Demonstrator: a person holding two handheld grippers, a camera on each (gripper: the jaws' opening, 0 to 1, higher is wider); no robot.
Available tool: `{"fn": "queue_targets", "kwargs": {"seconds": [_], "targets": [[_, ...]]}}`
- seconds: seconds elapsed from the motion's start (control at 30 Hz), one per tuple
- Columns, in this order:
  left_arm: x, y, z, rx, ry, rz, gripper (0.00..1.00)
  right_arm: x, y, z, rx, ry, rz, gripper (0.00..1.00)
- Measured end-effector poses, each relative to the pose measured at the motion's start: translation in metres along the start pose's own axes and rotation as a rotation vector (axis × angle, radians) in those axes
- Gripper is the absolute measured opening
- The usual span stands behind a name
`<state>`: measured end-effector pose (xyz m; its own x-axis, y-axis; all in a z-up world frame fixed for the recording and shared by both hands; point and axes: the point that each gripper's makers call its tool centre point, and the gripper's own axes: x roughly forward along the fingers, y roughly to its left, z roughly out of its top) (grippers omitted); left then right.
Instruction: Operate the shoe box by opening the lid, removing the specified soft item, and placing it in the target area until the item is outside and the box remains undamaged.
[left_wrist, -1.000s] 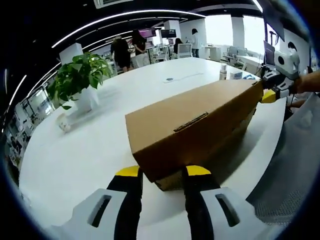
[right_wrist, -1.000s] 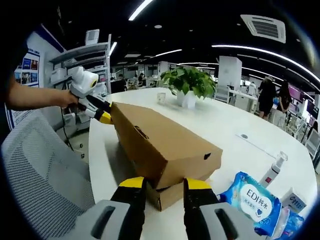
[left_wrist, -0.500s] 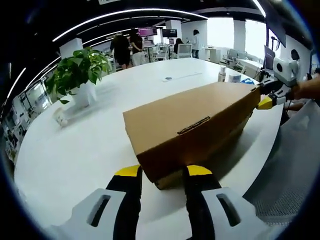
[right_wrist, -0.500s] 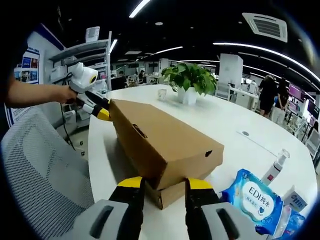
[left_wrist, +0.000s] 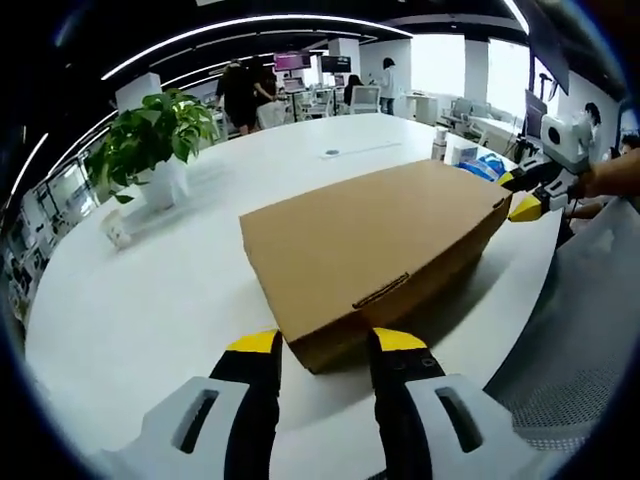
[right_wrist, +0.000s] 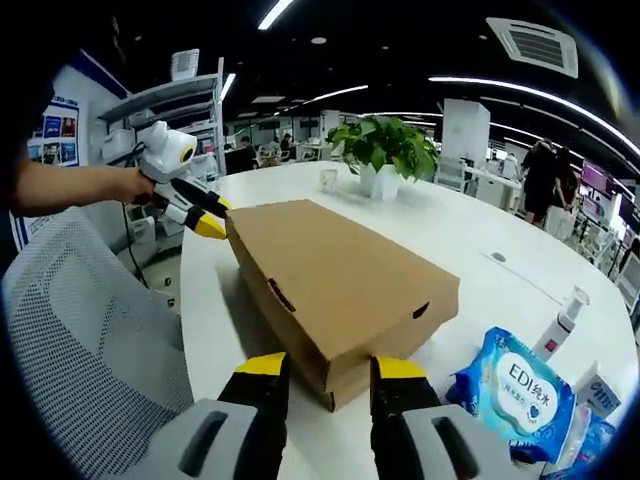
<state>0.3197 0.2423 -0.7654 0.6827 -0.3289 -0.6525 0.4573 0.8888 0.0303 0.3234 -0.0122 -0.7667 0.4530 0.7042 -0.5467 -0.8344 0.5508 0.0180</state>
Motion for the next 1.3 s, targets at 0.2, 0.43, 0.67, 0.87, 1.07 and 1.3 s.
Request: {"fn": "queue_targets", "kwargs": {"seconds": [0.2, 0.43, 0.67, 0.87, 1.07, 1.3], "targets": [[0.004, 0.001, -0.003, -0.006, 0.003, -0.008, 0.35, 0.002, -0.004, 0.0, 0.076, 0.001, -0.009, 0.26], [0.008, 0.001, -0.006, -0.023, 0.002, -0.01, 0.35, 0.005, -0.003, -0.004, 0.081, 0.018, -0.02, 0.26], [0.013, 0.0, -0.01, -0.033, 0.021, -0.008, 0.36, 0.01, -0.003, -0.01, 0.091, 0.045, -0.017, 0.26], [0.017, -0.002, -0.007, -0.041, 0.019, -0.006, 0.36, 0.014, -0.009, -0.008, 0.087, 0.049, -0.025, 0.26], [0.027, 0.001, 0.003, -0.038, 0.028, -0.007, 0.36, 0.018, -0.022, -0.006, 0.087, 0.052, -0.029, 0.26], [0.041, 0.008, 0.013, -0.035, 0.034, -0.012, 0.36, 0.024, -0.037, -0.002, 0.086, 0.055, -0.034, 0.26]]}}
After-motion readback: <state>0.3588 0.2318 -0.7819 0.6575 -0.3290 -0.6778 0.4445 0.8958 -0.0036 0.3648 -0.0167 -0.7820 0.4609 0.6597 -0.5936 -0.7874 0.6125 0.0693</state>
